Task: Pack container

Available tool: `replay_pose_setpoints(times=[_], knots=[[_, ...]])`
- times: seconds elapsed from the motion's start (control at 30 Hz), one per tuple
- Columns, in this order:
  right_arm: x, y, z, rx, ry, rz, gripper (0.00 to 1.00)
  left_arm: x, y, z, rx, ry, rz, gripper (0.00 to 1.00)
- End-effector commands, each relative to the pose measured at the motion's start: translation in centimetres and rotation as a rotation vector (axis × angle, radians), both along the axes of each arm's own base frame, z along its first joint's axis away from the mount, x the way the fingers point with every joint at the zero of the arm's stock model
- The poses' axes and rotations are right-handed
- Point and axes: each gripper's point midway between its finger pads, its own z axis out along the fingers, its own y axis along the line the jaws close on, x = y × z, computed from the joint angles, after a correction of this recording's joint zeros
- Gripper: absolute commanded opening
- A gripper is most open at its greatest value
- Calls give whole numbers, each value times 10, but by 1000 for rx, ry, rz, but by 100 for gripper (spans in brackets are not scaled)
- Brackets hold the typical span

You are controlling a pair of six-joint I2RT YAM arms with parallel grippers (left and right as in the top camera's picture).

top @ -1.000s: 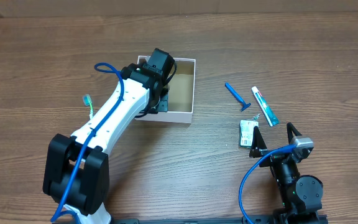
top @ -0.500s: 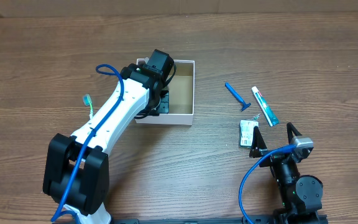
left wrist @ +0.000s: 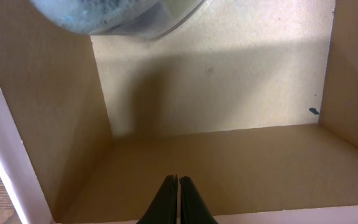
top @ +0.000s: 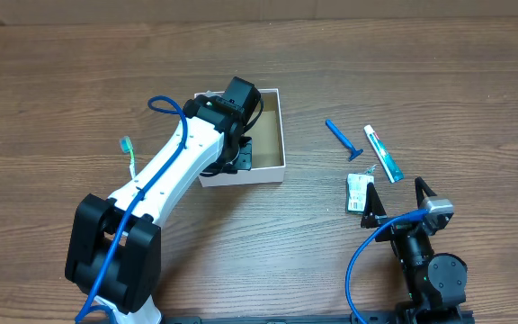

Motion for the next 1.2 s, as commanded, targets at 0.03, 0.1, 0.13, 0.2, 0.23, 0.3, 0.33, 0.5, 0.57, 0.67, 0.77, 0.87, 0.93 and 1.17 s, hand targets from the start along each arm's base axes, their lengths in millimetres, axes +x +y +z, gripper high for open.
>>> replay_pose_setpoints(times=[0.03,0.1,0.13,0.2,0.23,0.3,0.33,0.5,0.57,0.67,0.77,0.87,0.93,1.17], knots=[[0,-2,-2,-6,-4,-6,100,-7,-3,1,-18,15,10,4],[0,-2,-2,-6,-4,-6,100,-5,-3,8,-25,-9,21,4],[0,-2,-2,-6,-3,-6,100,-4,-2,13,-28,-23,29,4],[0,-2,-2,-6,-4,-6,100,-2,-1,22,-34,-55,38,4],[0,-2,-2,-6,-3,-6,100,-2,-1,28,-40,-72,42,4],[0,-2,-2,-6,-4,-6,100,-1,0,43,-60,-111,46,4],[0,-2,-2,-6,-3,-6,100,-1,0,49,-70,-129,46,4],[0,-2,-2,-6,-3,-6,100,0,0,87,-128,-235,48,6],[0,-2,-2,-6,-3,-6,100,1,4,101,-138,-281,60,8],[0,-2,-2,-6,-3,-6,100,7,27,120,-99,-361,139,8],[0,-2,-2,-6,-4,-6,100,10,55,131,-84,-392,219,9],[0,-2,-2,-6,-4,-6,100,10,97,134,-55,-384,330,10],[0,-2,-2,-6,-4,-6,100,8,128,132,-29,-364,416,13],[0,-2,-2,-6,-3,-6,100,-6,219,124,-21,-304,668,100]])
